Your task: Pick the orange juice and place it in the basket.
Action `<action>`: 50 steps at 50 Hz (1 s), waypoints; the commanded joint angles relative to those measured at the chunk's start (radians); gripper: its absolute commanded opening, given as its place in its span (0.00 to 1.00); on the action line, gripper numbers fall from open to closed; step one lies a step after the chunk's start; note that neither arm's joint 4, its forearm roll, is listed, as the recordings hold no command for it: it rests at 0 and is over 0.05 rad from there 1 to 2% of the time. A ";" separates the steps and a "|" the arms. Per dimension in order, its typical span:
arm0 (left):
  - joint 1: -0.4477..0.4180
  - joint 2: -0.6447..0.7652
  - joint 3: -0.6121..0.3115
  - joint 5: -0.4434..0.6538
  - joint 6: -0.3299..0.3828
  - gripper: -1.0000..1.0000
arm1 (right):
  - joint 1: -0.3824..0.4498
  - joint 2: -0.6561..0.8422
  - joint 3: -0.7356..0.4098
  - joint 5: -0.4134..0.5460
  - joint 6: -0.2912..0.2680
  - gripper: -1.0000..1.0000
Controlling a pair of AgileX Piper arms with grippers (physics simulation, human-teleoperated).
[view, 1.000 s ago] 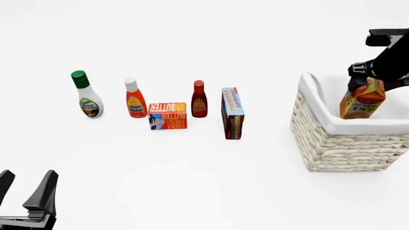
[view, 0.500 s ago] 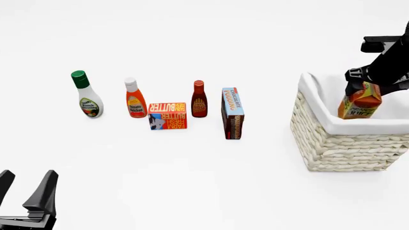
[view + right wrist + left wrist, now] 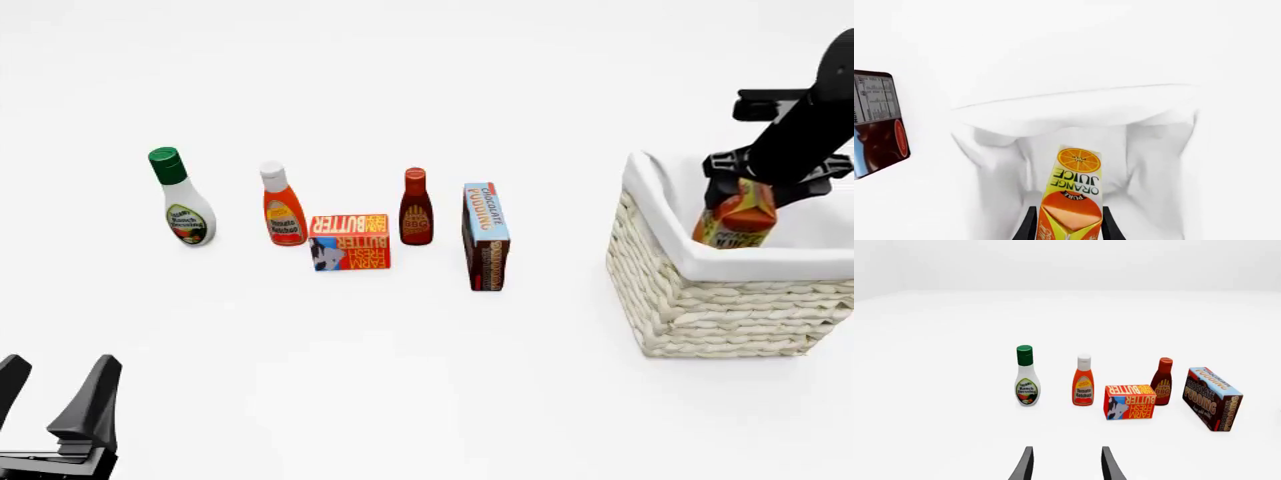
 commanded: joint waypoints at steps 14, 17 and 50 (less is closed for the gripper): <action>0.000 -0.001 0.001 0.000 0.000 1.00 | -0.010 0.018 -0.003 0.006 0.014 1.00; 0.000 -0.001 0.001 0.000 0.000 1.00 | -0.008 0.020 -0.002 0.006 0.020 1.00; 0.000 -0.001 0.001 0.000 0.000 1.00 | 0.001 -0.024 0.009 0.006 0.012 1.00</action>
